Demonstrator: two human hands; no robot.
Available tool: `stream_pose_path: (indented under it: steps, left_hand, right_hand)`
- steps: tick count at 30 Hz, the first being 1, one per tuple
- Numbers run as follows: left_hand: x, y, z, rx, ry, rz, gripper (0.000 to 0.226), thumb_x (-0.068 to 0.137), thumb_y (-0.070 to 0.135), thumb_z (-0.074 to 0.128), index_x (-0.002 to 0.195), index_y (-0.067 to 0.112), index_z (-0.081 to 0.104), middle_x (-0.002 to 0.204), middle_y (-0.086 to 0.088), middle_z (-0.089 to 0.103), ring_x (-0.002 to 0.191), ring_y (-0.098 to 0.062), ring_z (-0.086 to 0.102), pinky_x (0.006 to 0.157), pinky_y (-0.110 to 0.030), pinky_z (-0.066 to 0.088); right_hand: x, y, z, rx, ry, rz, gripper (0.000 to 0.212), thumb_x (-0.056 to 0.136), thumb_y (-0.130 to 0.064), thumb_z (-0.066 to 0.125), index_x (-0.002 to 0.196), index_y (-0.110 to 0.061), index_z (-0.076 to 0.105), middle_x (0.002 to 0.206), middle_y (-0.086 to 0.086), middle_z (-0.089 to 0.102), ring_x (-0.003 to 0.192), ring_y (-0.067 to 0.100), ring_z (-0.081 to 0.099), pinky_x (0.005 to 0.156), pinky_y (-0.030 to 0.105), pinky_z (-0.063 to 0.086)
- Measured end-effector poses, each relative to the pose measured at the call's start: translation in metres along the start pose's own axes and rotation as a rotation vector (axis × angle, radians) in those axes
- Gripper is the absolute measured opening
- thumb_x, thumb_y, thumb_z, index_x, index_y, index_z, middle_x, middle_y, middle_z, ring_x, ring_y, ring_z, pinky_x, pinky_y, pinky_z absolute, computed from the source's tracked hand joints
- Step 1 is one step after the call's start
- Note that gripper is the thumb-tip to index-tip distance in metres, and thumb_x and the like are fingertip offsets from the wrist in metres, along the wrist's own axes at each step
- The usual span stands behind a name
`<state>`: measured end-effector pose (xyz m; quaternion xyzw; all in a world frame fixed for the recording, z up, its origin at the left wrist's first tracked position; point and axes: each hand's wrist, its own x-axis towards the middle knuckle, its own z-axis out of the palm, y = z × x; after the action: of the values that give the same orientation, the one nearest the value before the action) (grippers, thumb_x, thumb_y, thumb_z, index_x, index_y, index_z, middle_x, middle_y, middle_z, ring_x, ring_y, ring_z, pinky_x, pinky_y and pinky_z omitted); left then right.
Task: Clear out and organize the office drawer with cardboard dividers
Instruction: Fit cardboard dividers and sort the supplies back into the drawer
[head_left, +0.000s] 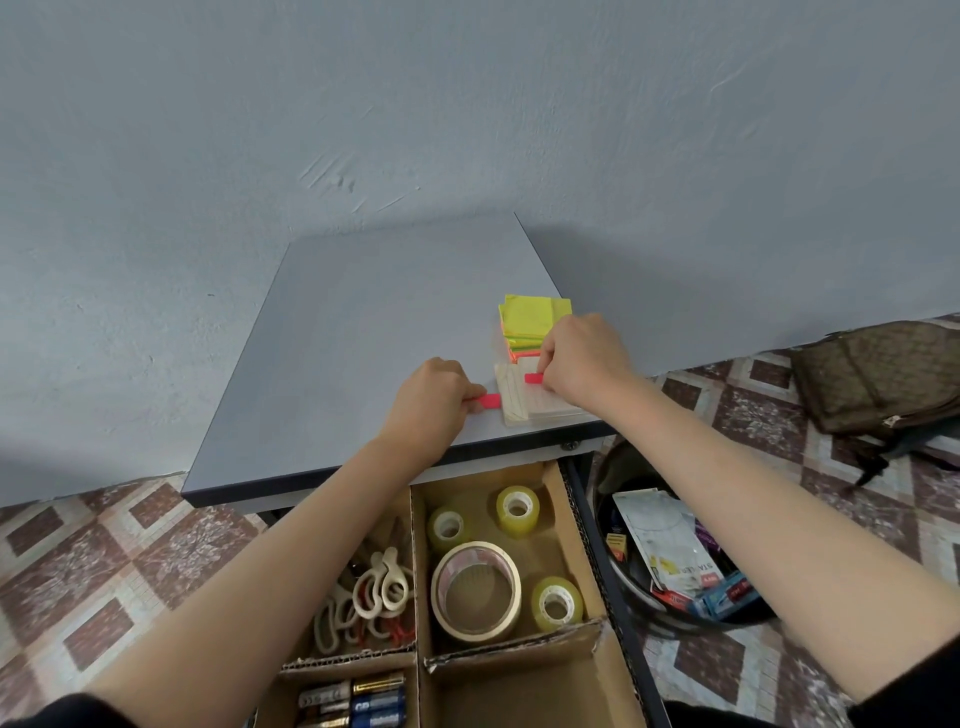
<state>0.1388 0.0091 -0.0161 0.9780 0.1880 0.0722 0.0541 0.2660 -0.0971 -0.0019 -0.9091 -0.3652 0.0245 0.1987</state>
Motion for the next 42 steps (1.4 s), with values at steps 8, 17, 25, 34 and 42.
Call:
stream_pose_path:
  steps: [8,17,25,34,42]
  left_hand:
    - [-0.008,-0.004,0.009,0.064,0.059,0.098,0.036,0.101,0.020,0.038,0.135,0.018,0.051,0.121,-0.005,0.052,0.113,-0.018,0.044,0.086,-0.020,0.036]
    - [-0.008,0.000,0.007,-0.070,0.157,0.009,0.027,0.096,0.021,0.049,0.117,0.020,0.067,0.114,-0.003,0.062,0.105,-0.017,0.049,0.076,-0.016,0.030]
    - [-0.010,0.002,0.001,-0.041,0.079,-0.011,0.029,0.096,0.022,0.047,0.120,0.020,0.065,0.119,-0.001,0.063,0.109,-0.015,0.051,0.082,-0.019,0.038]
    - [-0.031,0.005,-0.018,-0.330,0.068,-0.146,0.019,0.089,0.017,0.061,0.103,0.012,0.073,0.101,-0.003,0.071,0.086,-0.014,0.061,0.078,-0.020,0.048]
    - [-0.135,0.004,-0.005,-0.555,-0.288,-0.190,0.009,0.078,0.018,0.074,0.087,0.018,0.076,0.072,0.014,0.067,0.070,-0.001,0.062,0.064,-0.012,0.048]
  right_hand:
    - [-0.006,0.002,0.005,-0.006,0.034,-0.048,0.022,0.085,0.005,0.054,0.096,0.000,0.071,0.099,0.013,0.068,0.090,0.026,0.062,0.083,0.041,0.053]
    - [-0.016,0.002,0.003,0.004,0.023,-0.044,0.015,0.084,0.000,0.060,0.095,0.001,0.070,0.099,0.014,0.064,0.092,0.026,0.059,0.082,0.037,0.052]
    - [-0.026,0.002,-0.007,0.117,0.026,-0.049,0.017,0.086,0.000,0.060,0.097,-0.001,0.074,0.101,0.012,0.070,0.101,0.022,0.059,0.078,0.024,0.044]
    - [-0.072,-0.002,-0.024,0.376,-0.046,0.036,0.013,0.083,-0.003,0.066,0.091,-0.008,0.074,0.079,0.003,0.067,0.052,0.009,0.057,0.055,0.021,0.051]
    - [-0.136,0.010,0.020,0.510,-0.313,0.108,0.008,0.082,-0.002,0.067,0.086,-0.006,0.073,0.062,0.007,0.065,0.047,0.012,0.060,0.052,0.023,0.056]
